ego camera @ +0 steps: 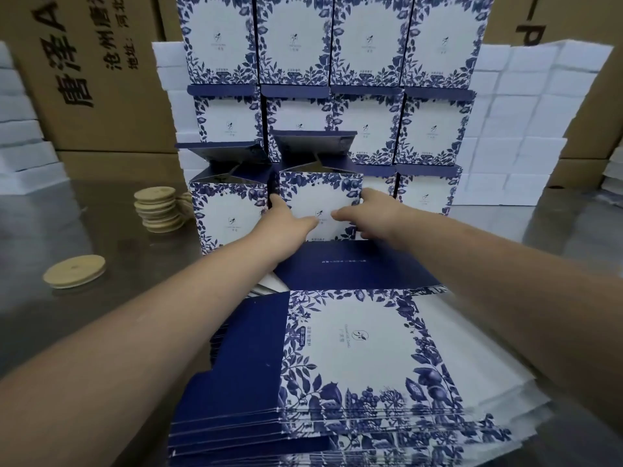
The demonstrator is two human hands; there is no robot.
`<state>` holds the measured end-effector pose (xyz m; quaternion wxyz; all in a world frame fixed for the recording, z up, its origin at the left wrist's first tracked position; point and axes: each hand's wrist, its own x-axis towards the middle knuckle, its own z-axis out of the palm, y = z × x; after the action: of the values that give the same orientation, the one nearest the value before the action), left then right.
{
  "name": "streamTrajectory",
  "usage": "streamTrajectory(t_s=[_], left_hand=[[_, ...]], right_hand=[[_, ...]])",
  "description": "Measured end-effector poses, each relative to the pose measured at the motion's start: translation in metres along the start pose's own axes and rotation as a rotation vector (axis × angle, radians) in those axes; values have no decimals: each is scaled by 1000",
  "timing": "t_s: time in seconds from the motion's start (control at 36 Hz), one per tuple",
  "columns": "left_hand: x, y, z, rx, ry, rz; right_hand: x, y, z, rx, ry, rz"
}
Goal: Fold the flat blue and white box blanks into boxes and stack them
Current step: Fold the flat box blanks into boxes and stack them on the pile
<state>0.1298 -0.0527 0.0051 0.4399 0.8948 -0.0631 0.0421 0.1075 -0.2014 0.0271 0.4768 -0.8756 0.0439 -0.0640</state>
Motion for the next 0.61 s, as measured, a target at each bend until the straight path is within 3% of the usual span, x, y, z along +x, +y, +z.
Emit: streamTrajectory(t_s=[0.28,0.42,0.47,0.56,0.61], left_hand=[[0,4,6,286,76,-28],[-17,8,4,334,136,68],[-23,5,-1,274,240,124],[-21,-7,-15,125,582,235],[-11,-19,-26,38,754,182]], right_hand=[[4,1,7,-354,5,60],[5,0,6,-466,30,52],[7,0,7,-512,38,44],[9,3,7,-563,51,19],[11,5,6,-566,63,16]])
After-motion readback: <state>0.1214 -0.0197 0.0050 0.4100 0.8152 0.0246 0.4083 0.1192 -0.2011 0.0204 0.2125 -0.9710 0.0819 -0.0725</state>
